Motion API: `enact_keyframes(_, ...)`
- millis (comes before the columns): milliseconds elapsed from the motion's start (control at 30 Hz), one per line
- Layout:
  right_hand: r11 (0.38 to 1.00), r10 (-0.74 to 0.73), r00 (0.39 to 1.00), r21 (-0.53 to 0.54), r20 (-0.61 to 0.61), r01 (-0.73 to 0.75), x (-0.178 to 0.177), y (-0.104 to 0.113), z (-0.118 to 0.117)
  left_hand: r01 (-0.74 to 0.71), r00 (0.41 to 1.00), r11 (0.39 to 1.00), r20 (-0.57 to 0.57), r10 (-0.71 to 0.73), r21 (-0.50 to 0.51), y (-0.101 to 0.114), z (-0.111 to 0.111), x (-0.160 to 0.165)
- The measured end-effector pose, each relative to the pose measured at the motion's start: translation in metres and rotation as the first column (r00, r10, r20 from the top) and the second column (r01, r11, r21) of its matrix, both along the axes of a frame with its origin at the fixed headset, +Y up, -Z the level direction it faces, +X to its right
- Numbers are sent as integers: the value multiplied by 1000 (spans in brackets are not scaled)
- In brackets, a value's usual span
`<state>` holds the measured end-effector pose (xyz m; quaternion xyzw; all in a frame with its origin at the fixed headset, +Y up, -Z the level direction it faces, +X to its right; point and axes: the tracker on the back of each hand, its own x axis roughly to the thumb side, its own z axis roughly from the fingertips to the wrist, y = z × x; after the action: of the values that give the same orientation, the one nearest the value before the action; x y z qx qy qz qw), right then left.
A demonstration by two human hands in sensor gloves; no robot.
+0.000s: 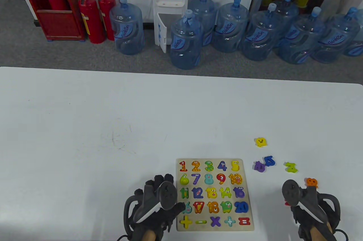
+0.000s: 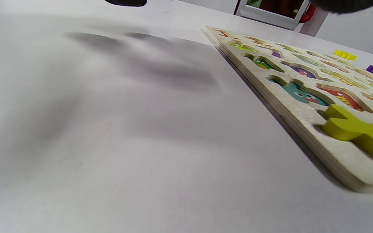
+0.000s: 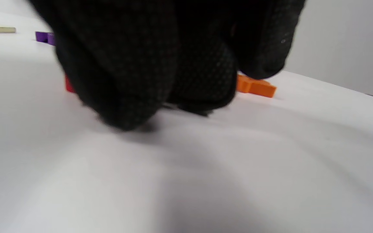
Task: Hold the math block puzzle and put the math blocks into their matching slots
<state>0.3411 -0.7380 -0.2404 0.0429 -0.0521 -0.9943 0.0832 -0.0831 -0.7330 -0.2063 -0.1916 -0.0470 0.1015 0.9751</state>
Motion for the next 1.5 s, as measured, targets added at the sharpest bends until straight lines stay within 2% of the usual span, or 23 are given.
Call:
enact_keyframes(400,999,39,975,-2,-220,-41,-55,2,6,-6,1000,1000,1,6,-8,0,0,0)
enact_keyframes(533,999,18,958,36,-287,-8,-67,11,15,-10,1000,1000,6,10,-6,1,0,0)
enact_keyframes(700,993,-12,913,103,-409,59,-87,23,32,-10,1000,1000,4,10,-11,1,0,0)
enact_keyframes(933,993,45,822,116,-567,26,-124,22,53,-12,1000,1000,4,12,-16,1,0,0)
enact_keyframes(1200,987,155,786,132,-598,-94,-141,12,61,-14,1000,1000,2,14,-20,0,0,-1)
enact_keyframes(1367,993,110,771,95,-627,-65,-141,13,62,-16,1000,1000,4,16,-25,0,0,-1)
enact_keyframes(1500,990,135,762,112,-634,-83,-144,12,64,-17,1000,1000,3,17,-24,0,0,-1)
